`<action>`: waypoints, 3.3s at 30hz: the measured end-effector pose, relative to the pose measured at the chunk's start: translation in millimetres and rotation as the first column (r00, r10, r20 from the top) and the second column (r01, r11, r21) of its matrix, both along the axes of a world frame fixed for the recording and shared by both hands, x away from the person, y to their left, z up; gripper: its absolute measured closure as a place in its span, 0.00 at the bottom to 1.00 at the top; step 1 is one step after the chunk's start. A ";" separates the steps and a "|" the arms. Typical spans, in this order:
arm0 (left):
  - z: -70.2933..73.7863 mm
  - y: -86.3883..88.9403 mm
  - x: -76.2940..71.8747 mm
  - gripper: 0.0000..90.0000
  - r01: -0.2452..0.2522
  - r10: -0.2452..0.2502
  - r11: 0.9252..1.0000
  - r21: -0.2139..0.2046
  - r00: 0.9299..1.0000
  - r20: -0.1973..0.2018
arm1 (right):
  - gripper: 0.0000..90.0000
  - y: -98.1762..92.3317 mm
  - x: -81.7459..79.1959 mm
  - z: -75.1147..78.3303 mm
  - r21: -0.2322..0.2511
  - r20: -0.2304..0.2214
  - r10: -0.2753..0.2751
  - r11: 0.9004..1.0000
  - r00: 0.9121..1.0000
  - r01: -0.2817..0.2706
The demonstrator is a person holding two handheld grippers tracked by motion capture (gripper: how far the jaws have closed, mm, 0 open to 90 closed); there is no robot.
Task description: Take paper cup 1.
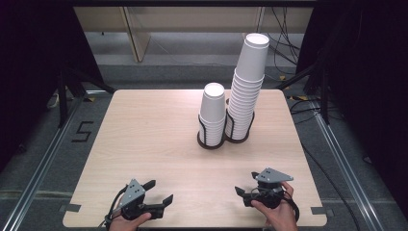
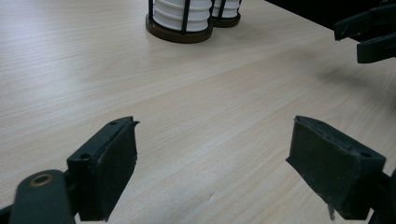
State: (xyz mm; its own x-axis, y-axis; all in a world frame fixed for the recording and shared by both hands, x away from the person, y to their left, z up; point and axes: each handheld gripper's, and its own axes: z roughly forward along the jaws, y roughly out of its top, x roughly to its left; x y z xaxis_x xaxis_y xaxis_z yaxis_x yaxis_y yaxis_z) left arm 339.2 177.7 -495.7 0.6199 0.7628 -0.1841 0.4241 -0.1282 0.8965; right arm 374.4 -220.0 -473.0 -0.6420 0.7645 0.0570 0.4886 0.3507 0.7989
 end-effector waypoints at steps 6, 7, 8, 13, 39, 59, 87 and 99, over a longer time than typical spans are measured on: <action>-0.1 -0.2 -0.1 0.16 0.002 -0.002 1.000 0.003 1.000 -0.003 | 0.22 1.5 0.9 -0.3 0.018 -0.007 0.012 1.000 1.000 -0.012; -0.1 -0.2 -0.1 0.16 0.002 -0.002 1.000 0.003 1.000 -0.003 | 0.22 1.5 0.9 -0.3 0.018 -0.007 0.012 1.000 1.000 -0.012; -0.2 -0.1 -0.1 0.16 0.001 -0.001 1.000 0.002 1.000 -0.004 | 0.22 1.7 0.9 0.9 0.008 0.001 -0.003 1.000 1.000 0.003; -0.6 -0.4 0.2 0.16 -0.006 0.006 1.000 0.002 1.000 -0.009 | 0.22 3.4 2.1 2.6 0.004 0.004 -0.008 1.000 1.000 0.008; -4.3 -3.2 2.8 0.16 -0.006 0.006 1.000 -0.003 1.000 -0.024 | 0.24 28.6 30.4 25.0 0.046 0.072 0.046 0.998 0.996 -0.049; -2.8 -1.5 2.2 0.16 -0.016 0.016 1.000 -0.001 1.000 -0.023 | 0.26 52.4 56.4 65.6 0.063 0.130 0.069 0.995 0.989 -0.077; -2.7 -1.5 1.4 0.16 -0.016 0.016 1.000 0.010 0.999 -0.037 | 0.25 68.2 104.0 100.8 0.127 0.174 0.001 0.992 0.985 -0.024; -3.5 -1.8 1.9 0.16 -0.013 0.014 1.000 0.009 0.999 -0.040 | 0.24 75.1 123.6 119.2 0.125 0.187 -0.052 0.992 0.981 0.029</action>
